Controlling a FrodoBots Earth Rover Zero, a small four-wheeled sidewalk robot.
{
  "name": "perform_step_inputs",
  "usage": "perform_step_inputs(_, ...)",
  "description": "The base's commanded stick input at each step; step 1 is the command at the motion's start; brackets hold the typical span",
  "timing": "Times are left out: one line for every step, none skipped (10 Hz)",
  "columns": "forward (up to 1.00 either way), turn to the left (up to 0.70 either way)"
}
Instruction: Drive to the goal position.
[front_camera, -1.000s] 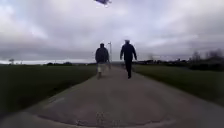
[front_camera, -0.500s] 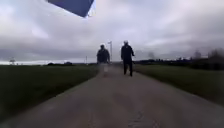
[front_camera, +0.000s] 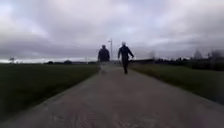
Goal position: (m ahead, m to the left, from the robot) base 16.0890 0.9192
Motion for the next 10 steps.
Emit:
perform_step_inputs(0.85,-0.03)
perform_step_inputs(0.85,-0.17)
perform_step_inputs(0.85,-0.16)
perform_step_inputs(0.85,-0.09)
perform_step_inputs(0.85,-0.01)
perform_step_inputs(0.85,-0.24)
perform_step_inputs(0.85,-0.26)
perform_step_inputs(0.85,0.0)
perform_step_inputs(0.85,0.0)
perform_step_inputs(0.85,0.0)
